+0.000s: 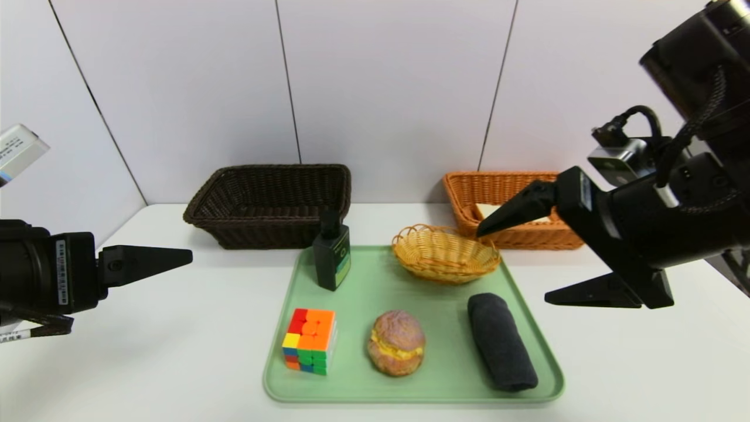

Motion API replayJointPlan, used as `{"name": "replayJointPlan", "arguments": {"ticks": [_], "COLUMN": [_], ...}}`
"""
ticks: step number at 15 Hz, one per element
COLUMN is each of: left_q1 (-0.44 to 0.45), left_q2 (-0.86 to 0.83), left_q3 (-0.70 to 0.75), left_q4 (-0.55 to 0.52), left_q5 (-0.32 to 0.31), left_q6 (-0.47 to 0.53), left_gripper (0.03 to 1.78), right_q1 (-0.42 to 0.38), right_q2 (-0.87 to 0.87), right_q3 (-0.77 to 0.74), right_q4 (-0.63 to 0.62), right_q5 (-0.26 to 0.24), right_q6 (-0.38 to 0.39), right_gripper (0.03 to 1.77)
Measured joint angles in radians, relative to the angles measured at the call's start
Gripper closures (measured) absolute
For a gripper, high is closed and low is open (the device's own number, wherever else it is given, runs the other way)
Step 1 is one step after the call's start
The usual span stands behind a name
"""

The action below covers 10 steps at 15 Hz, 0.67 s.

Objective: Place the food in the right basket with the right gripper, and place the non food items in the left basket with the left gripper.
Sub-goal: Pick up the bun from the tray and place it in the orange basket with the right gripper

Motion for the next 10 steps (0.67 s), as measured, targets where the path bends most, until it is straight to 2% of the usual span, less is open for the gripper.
{"name": "replayJointPlan", "arguments": {"ticks": [4,6,10], "left_q1": [0.000,0.000,0.000], "left_q2": [-0.035,-0.053,-0.080], "left_q3": [-0.001,0.001,0.003], "left_q4": [0.039,0.057,0.085], "left_q5": [0.003,0.004,0.003], "left_q6": [0.001,0.001,0.001], "left_gripper": [0.12,0.12,0.12], "right_q1": [0.087,0.102,0.134], "right_q2": [0.118,0.184,0.324], "right_q3": [-0.017,-0.052,-0.133], "right_q4": [0.001,0.004,0.045], "right_q5": [-0.101,-0.113,-0.115], "right_q6": [-0.155,-0.189,-0.192], "right_gripper": [0.11,0.11,0.11]}}
